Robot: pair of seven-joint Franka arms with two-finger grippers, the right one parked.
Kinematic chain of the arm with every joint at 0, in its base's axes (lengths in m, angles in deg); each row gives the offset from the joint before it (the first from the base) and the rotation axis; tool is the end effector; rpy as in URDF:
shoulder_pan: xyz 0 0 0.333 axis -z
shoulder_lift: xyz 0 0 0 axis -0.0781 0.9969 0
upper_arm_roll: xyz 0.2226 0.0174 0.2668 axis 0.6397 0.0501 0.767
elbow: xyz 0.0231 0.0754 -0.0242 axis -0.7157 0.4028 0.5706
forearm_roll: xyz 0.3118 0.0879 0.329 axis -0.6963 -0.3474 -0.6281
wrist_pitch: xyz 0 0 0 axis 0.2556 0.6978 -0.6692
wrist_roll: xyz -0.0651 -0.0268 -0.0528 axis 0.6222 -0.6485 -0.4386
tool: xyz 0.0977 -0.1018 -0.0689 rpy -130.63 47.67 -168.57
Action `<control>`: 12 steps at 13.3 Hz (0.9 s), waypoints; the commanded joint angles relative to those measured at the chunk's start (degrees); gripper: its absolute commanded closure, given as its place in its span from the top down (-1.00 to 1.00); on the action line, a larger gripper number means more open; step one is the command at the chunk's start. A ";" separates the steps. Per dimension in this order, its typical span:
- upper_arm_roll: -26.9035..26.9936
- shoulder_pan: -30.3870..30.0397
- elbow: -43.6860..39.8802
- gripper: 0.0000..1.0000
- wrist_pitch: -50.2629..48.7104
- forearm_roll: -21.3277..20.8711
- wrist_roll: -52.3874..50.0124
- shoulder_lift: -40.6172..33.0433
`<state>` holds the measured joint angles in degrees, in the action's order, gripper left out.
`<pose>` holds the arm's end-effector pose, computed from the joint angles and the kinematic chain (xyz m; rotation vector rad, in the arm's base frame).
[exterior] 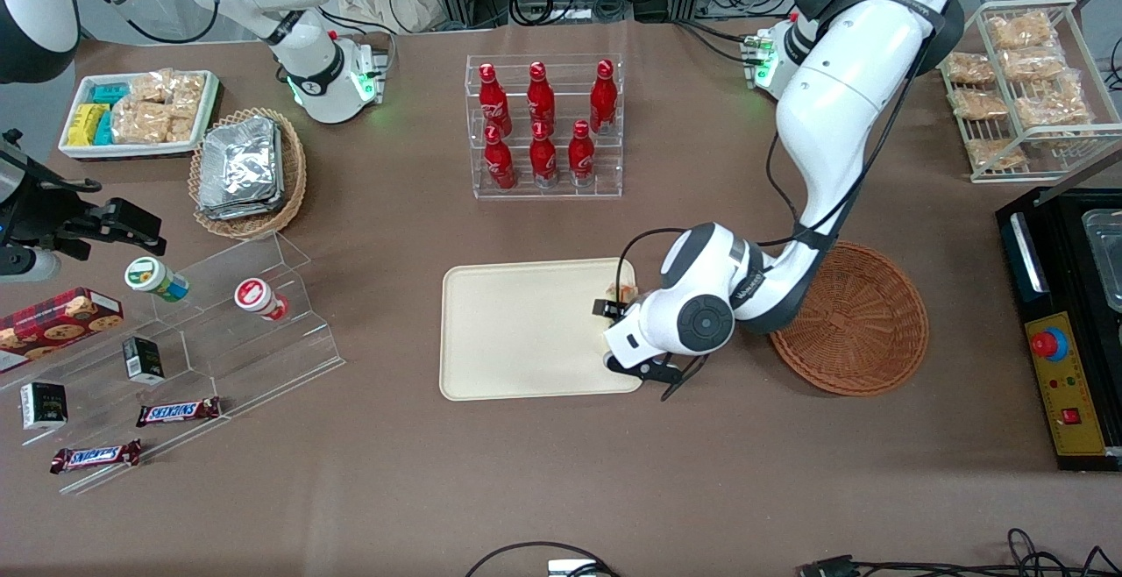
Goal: Place sandwich from basket to tray
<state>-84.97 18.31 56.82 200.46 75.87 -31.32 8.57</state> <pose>0.6780 -0.4317 0.1811 2.8645 -0.2793 -0.3740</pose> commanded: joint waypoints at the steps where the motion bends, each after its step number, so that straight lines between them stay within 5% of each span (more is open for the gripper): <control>1: -0.22 -3.97 0.22 1.00 -2.79 0.11 0.01 -5.84; 6: 0.22 -11.87 0.39 1.00 -16.05 -1.12 0.28 -17.44; 10: 0.30 -16.02 0.22 1.00 -25.20 -10.94 8.16 -25.88; 12: 0.22 -17.95 0.13 1.00 -28.62 -11.50 9.59 -30.01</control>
<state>-84.63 1.47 55.25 174.59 65.66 -23.49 -16.60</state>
